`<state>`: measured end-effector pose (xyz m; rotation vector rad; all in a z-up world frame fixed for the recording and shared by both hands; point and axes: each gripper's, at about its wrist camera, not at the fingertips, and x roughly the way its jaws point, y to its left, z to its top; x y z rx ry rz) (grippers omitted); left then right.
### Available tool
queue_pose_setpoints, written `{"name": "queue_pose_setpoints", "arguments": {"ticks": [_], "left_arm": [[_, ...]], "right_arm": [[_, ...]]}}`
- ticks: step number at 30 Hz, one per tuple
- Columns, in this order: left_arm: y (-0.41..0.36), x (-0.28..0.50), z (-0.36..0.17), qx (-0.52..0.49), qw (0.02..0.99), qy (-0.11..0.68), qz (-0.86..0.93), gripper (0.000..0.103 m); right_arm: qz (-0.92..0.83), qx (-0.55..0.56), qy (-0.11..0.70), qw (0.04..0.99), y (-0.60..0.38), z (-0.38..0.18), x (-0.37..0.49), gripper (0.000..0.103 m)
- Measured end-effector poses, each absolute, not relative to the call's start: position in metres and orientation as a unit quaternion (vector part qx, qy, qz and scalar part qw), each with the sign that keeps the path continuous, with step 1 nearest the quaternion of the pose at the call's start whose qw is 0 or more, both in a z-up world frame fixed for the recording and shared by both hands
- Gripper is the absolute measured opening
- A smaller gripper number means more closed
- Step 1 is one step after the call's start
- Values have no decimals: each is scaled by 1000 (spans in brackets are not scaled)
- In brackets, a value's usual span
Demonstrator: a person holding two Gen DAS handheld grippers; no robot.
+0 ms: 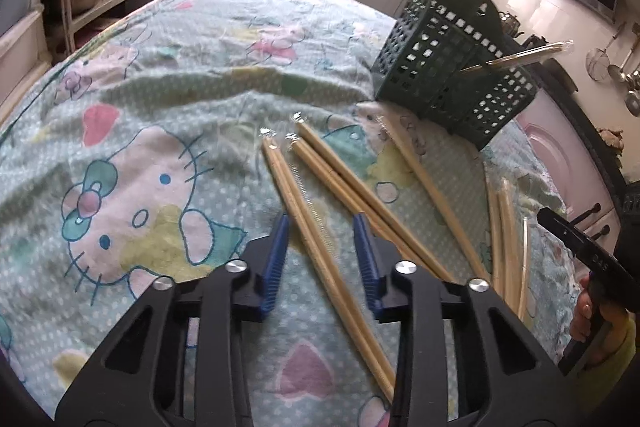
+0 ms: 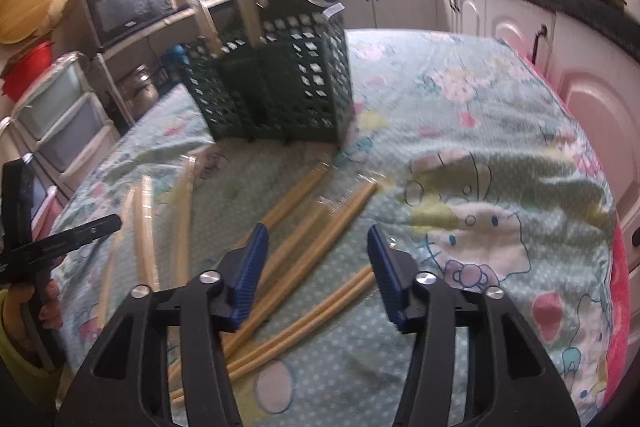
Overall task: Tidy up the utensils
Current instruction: 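Close the left gripper on another wrapped chopstick pair and lift it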
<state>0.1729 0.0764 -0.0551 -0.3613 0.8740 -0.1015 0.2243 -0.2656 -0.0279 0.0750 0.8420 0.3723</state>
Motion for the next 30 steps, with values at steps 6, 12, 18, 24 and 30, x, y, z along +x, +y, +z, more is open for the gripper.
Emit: {"name": "queue_pose_setpoints", "arguments": {"ticks": [6,12,18,24,30], "left_arm": [[76,178,-57,-173,887,427,-41,19],[76,188,-56,-170,885,433,-32,19],[80,197,-56,-171,882,439,-24,15],[83,208,-55,-171,879,444,-17,15],[85,220,-56,-169,877,449,-10,15]], "right_arm": [[171,76,444,877,-270,-41,256,31],[151,101,472,863,-274,-50,287,24],[143,100,478,861,-270,-54,308,23],[139,92,478,862,-268,-54,321,18],[150,96,473,863,-272,-52,323,10]]}}
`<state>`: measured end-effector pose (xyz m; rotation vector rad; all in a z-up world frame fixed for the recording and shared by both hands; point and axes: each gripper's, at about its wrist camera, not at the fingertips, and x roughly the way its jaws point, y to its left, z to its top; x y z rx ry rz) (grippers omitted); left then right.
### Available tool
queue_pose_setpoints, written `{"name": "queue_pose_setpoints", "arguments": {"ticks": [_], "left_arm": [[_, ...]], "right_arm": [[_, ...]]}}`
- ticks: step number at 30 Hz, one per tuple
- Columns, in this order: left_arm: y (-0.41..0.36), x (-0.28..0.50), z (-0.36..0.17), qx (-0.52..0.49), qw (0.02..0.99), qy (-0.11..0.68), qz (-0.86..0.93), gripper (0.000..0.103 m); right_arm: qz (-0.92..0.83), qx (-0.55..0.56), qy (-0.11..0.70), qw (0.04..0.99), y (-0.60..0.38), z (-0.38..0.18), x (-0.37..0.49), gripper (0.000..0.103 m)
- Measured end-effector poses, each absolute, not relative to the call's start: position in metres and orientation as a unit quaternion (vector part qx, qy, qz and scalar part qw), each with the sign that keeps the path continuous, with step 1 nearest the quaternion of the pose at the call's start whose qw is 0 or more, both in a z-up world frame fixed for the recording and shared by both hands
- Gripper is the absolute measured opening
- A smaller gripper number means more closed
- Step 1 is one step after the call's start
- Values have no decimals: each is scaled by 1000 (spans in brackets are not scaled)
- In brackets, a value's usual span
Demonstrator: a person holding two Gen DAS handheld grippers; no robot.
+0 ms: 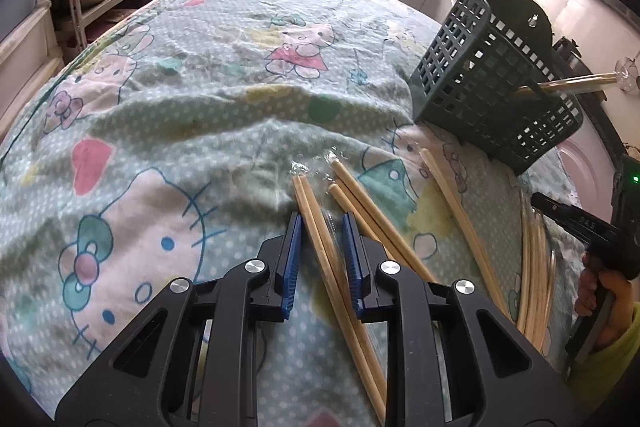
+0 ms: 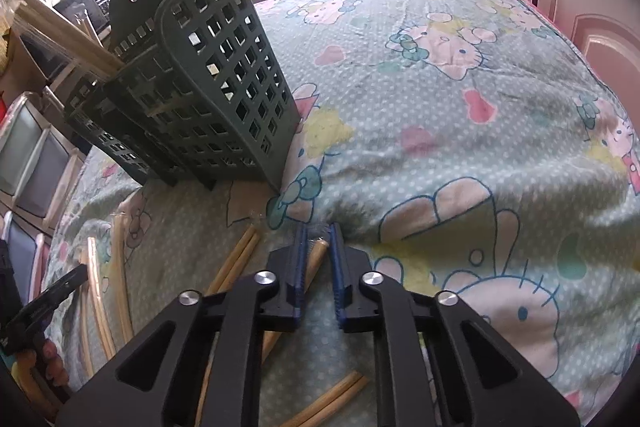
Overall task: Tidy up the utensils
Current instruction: 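Close the left gripper on another wrapped chopstick pair and lift it, then carry the chopsticks with the left gripper above the green caddy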
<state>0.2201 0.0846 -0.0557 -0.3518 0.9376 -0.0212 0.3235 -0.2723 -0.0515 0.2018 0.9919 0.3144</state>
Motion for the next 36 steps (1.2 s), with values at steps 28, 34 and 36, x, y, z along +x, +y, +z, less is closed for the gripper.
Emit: {"name": "queue_pose_setpoints", "arguments": {"ticks": [28,34,36], "left_arm": [[82,212,32,-155,922,351,-43,1],[74,211,58,-148,932,324,-61,1],[70,213,68,-145,936,315,-67,1]], "right_arm": [[280,67,346,893,-247,62,255,7],[288,58,310,904,-245,92,243,6],[286,55,300,908,-246,98,241,6]]}}
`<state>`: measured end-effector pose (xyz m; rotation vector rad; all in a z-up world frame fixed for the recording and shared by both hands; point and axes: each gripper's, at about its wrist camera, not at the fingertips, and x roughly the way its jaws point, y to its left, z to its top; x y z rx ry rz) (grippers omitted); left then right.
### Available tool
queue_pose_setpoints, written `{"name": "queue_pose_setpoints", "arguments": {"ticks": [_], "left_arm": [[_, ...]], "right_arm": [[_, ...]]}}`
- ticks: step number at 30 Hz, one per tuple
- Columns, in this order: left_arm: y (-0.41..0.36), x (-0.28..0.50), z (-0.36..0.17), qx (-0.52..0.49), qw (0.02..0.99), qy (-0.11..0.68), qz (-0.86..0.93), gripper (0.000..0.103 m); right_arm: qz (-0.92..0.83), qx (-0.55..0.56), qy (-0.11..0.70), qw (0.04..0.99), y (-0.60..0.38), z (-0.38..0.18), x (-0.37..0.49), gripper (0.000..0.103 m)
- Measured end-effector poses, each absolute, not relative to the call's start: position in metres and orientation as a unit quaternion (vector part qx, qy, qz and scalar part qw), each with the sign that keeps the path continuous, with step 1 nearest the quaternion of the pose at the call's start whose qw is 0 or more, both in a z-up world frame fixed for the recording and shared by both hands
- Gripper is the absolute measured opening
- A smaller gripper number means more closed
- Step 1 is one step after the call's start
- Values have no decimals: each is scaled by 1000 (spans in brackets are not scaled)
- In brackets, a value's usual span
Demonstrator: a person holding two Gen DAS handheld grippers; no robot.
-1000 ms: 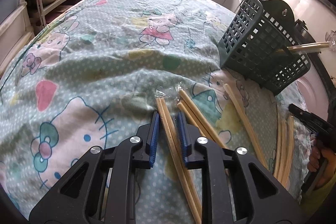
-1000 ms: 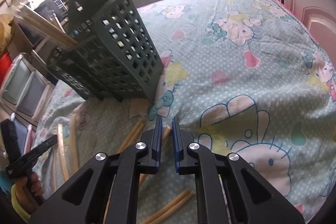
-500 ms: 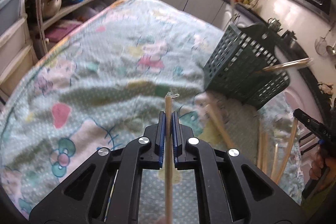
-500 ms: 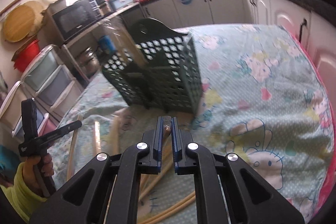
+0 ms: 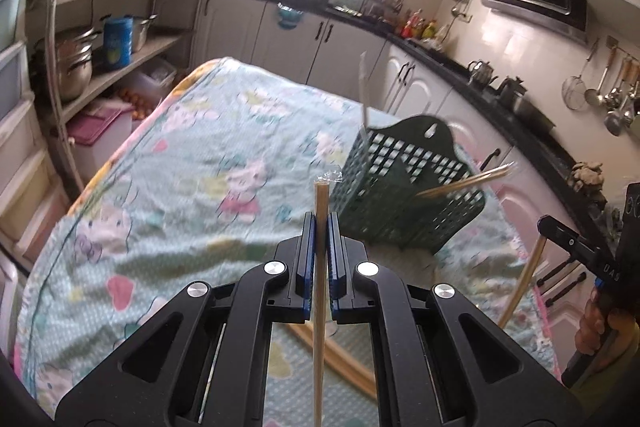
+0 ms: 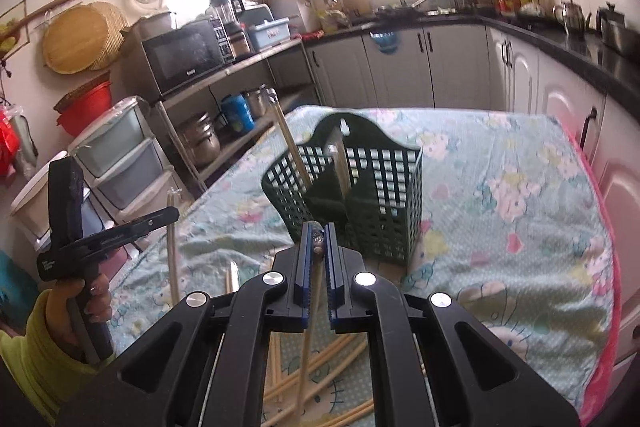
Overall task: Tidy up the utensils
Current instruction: 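Carry the chopsticks with the left gripper above the green caddy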
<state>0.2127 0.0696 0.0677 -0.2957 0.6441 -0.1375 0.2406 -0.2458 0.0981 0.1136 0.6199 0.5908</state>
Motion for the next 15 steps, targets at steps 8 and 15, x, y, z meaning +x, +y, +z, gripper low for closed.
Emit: {"name": "queue_pose_setpoints", "arguments": {"ticks": [8,15], "left_arm": [[45,221,109,-126,947,279,-97,1],[25,237,146,-109,958,241,-110,1]], "right_arm": [[275,55,269,921,-255,121,237,6],[260,64,241,933,-268,141,242,6]]}}
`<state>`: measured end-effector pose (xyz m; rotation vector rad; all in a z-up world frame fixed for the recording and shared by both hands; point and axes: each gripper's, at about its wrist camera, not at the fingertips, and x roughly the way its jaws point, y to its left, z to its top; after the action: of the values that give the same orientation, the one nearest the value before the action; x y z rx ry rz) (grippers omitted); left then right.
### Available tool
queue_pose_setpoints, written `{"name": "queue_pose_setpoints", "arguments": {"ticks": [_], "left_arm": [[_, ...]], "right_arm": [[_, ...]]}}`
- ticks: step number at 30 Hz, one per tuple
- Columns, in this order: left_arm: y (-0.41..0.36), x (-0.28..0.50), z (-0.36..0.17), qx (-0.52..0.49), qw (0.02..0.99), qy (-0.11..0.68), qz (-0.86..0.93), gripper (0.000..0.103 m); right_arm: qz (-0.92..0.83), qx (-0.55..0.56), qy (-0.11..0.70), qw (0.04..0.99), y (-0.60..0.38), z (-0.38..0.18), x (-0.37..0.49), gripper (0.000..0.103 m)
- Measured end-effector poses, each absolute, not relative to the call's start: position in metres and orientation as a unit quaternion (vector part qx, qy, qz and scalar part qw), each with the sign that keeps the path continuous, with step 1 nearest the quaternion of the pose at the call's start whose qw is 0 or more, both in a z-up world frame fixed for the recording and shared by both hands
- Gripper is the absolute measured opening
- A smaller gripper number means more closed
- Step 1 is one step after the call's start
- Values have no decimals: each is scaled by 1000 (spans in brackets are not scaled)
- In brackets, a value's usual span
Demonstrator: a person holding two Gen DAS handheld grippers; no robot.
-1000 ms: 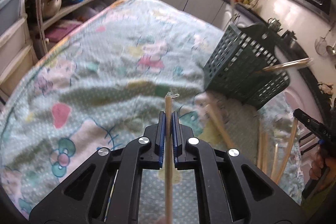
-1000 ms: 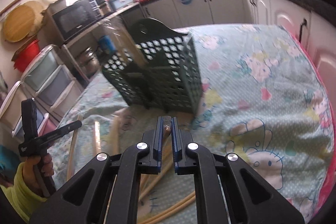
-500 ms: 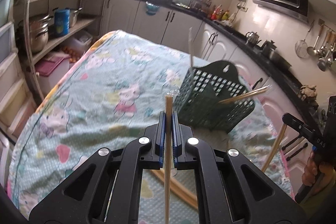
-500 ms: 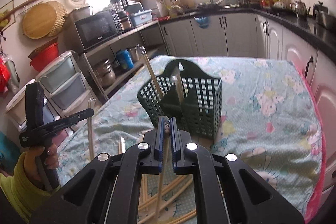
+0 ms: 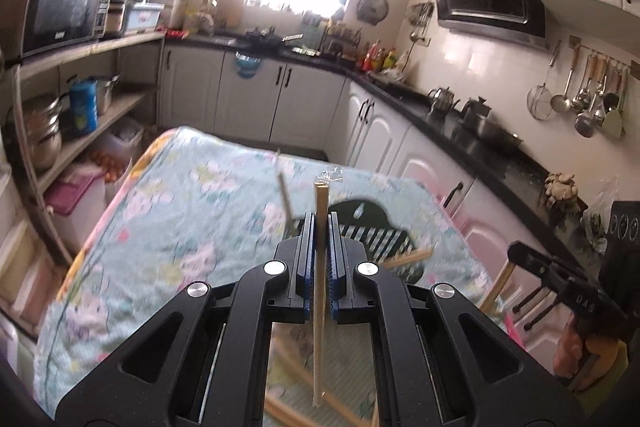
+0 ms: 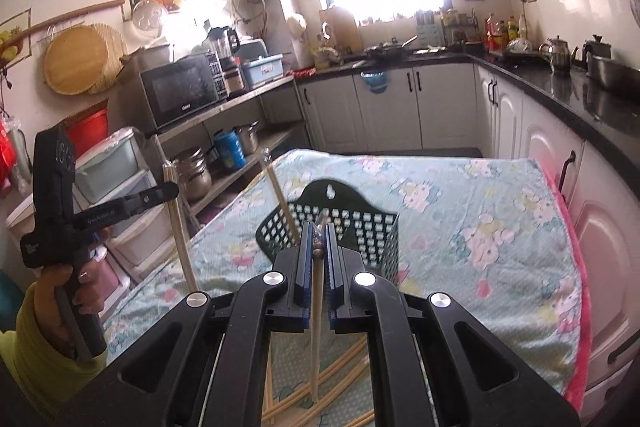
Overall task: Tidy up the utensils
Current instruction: 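Carry the chopsticks with the left gripper above the green caddy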
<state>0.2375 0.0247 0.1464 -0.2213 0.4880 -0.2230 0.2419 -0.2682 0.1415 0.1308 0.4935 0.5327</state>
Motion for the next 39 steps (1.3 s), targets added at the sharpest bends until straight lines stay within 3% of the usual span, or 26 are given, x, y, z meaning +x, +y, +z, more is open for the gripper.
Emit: {"name": "queue_pose_setpoints", "arguments": {"ticks": [17,28,39], "left_arm": [[-29,292,195,-84,977,162,-112,1],[-49,320,181,-74,978,158,-115,1],[-50,338,150,-77,978,163,-106,1]], "right_arm": [[226,72,179,955,-279,196,277,6],[204,81,135,966,-289,220,307,6],[196,79,130,969,-282,203,332,6]]}}
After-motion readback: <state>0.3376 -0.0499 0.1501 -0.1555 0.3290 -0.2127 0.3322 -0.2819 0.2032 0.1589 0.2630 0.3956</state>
